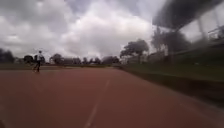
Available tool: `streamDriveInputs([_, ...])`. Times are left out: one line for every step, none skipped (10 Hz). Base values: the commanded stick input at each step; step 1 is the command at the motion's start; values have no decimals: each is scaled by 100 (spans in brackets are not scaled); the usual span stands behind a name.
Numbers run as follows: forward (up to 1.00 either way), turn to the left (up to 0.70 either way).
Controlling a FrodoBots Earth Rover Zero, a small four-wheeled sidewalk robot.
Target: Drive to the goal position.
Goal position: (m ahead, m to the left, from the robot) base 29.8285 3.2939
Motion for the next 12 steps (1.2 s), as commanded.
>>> streamDriveInputs([85, 1])
streamDriveInputs([85, 1])
streamDriveInputs([85, 1])
streamDriveInputs([85, 1])
streamDriveInputs([85, 1])
streamDriveInputs([85, 1])
streamDriveInputs([85, 1])
streamDriveInputs([85, 1])
streamDriveInputs([85, 1])
streamDriveInputs([85, 1])
streamDriveInputs([85, 1])
streamDriveInputs([85, 1])
